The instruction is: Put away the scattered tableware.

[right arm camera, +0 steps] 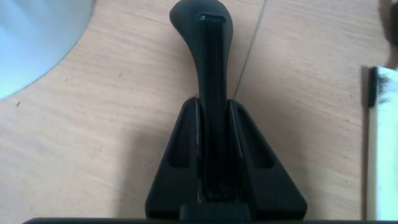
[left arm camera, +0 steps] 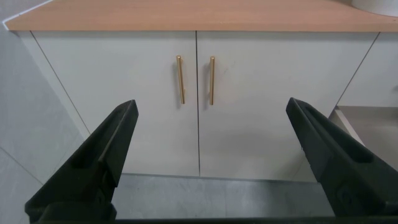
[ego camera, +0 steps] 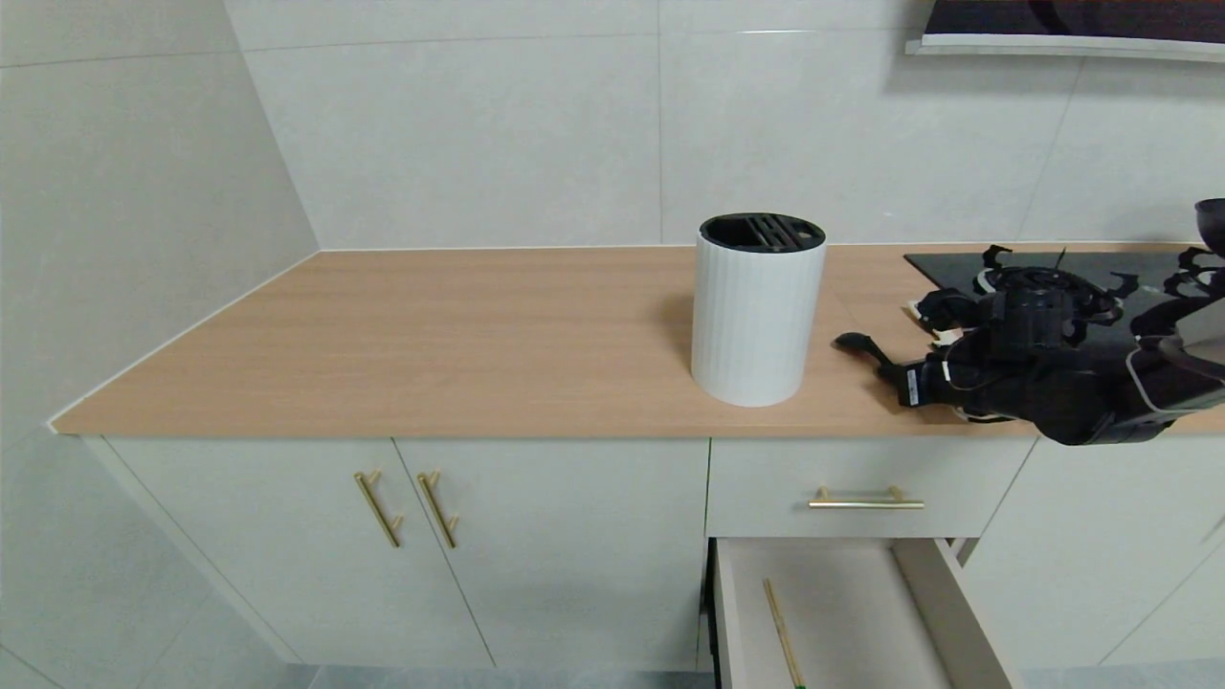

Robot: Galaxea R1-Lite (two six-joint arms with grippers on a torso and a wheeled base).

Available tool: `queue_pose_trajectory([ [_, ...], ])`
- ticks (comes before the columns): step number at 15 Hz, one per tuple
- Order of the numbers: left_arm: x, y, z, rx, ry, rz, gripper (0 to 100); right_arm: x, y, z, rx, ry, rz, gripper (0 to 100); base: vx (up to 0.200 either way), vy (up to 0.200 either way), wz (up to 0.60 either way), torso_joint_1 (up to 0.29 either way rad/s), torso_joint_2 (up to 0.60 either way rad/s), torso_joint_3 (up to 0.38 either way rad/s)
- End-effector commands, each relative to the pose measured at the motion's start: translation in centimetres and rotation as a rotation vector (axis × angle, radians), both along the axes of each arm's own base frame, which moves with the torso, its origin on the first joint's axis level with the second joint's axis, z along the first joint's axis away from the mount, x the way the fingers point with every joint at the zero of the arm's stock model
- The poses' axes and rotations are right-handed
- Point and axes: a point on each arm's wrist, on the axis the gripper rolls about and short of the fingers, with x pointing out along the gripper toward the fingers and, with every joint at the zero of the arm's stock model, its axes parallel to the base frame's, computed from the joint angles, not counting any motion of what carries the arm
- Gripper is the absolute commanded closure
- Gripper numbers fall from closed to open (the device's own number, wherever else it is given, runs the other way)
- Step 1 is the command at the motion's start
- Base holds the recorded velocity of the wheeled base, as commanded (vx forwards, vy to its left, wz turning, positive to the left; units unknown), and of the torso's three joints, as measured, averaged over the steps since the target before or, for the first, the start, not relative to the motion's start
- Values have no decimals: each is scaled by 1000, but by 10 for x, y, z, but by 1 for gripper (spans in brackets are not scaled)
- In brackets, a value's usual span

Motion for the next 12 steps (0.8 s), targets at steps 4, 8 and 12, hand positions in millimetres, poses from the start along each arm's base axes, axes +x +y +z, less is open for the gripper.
queue_pose_trajectory([
  [4,0,0,0,-2,0,1,0,-46,26,71,172,51,-96,100,0,0,0,0,0,0],
  [8,0,0,0,0,0,1,0,-106,32,93,198,133,-177,100,0,0,0,0,0,0],
  [12,0,0,0,0,0,1,0,-175,24,94,187,211,-171,100,0,0,0,0,0,0],
])
